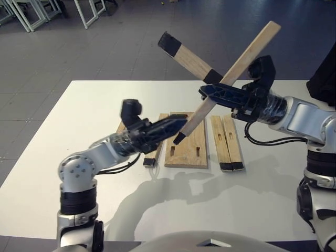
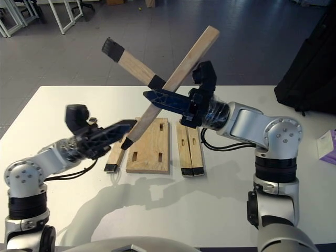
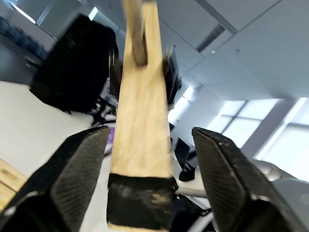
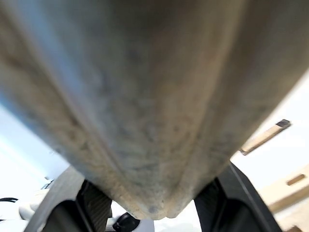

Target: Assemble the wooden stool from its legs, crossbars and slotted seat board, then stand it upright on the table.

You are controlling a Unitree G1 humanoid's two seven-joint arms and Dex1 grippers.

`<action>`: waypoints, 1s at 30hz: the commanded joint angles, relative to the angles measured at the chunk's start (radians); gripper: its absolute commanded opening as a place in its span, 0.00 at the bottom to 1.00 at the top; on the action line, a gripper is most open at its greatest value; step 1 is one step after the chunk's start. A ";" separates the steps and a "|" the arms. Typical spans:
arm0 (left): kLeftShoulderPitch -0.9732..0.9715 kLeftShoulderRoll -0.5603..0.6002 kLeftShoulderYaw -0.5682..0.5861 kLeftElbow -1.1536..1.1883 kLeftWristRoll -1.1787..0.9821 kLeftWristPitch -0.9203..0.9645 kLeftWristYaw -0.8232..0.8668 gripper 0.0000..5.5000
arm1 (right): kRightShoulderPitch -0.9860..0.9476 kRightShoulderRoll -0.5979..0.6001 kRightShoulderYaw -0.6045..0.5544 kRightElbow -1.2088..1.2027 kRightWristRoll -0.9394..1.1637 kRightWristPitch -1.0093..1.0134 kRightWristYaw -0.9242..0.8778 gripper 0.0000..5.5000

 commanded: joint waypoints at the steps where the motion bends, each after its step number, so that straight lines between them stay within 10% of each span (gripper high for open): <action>1: -0.033 0.110 0.100 0.010 -0.041 -0.019 0.032 0.71 | 0.007 -0.048 -0.025 -0.005 -0.045 0.000 0.027 0.37; 9: -0.075 0.264 -0.629 0.077 1.024 -0.306 0.060 0.75 | 0.008 -0.066 -0.077 -0.014 -0.231 -0.092 0.003 0.37; 23: -0.113 0.217 -0.700 0.247 1.377 -0.356 0.010 0.75 | 0.057 -0.004 -0.089 -0.055 -0.340 -0.104 0.004 0.37; 30: -0.024 0.462 -0.824 0.128 1.461 -0.354 -0.254 0.75 | 0.064 -0.028 -0.078 -0.034 -0.501 -0.130 0.064 0.37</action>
